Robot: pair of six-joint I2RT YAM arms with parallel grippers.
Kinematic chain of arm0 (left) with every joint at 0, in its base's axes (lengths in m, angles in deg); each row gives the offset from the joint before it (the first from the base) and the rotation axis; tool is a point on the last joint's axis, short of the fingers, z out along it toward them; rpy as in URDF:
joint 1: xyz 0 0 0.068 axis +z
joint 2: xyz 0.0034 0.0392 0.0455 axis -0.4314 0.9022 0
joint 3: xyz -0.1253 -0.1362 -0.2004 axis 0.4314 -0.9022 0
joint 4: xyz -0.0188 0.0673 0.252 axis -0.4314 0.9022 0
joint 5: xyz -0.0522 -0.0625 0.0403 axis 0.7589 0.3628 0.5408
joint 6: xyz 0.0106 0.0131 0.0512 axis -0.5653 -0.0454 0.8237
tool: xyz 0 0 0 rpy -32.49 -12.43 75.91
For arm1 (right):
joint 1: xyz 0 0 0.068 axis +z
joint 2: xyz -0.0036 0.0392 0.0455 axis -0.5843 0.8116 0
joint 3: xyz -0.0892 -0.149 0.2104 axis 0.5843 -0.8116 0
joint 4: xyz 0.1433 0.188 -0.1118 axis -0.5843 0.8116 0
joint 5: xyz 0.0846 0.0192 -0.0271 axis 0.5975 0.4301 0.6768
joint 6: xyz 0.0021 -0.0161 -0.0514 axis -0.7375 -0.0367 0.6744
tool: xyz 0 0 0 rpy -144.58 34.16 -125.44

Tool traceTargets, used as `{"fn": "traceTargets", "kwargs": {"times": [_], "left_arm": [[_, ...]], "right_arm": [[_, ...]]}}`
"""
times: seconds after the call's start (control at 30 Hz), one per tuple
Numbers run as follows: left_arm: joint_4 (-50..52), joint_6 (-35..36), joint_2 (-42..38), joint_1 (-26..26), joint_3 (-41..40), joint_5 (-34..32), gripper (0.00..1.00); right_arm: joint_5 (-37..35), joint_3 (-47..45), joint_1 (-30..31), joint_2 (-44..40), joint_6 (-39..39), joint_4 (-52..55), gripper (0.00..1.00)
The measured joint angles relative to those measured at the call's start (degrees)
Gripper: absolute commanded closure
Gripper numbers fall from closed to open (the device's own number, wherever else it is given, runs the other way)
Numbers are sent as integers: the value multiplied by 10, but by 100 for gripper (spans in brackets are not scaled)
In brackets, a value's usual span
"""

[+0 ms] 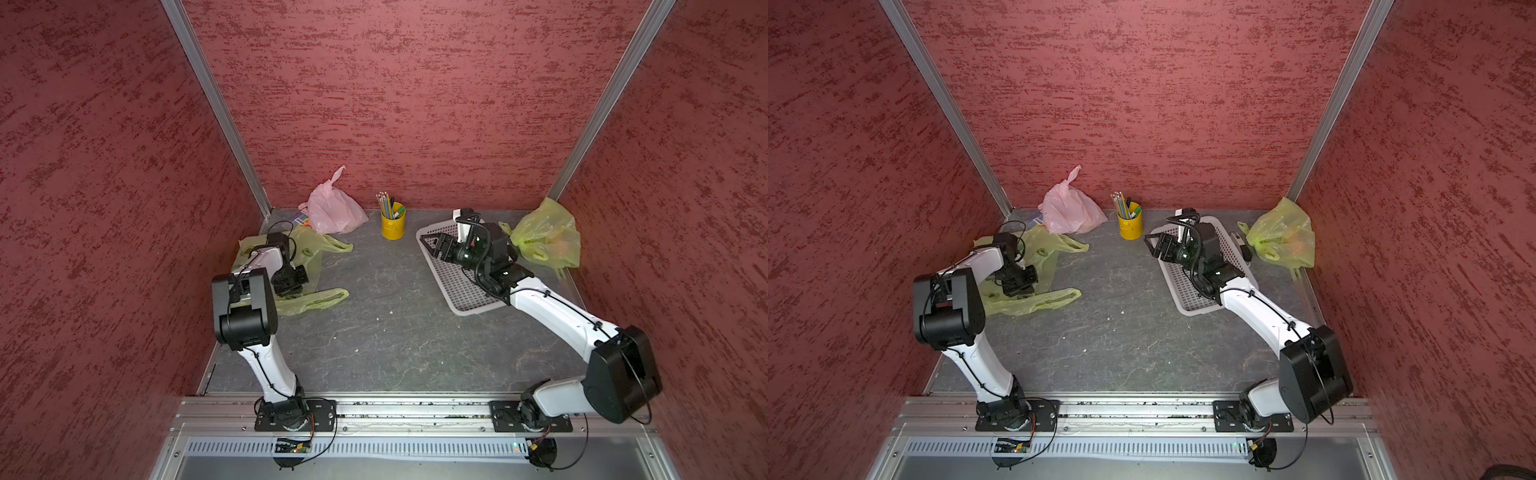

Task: Place the peach into a plastic bag & tie a knot
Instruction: Pick up the plastic bag at the center of the board.

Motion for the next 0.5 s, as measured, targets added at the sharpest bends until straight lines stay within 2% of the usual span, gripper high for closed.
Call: {"fn": "traceTargets", "kwargs": {"times": [0.33,0.5], "left_arm": [[56,-26,-242,-109,-1,83,100],[95,-47,-303,-160,3,114,100]], "right_arm": [[52,-29,19,16,-24,-58,21],[84,-29,43,75,-46,-94,17]]}}
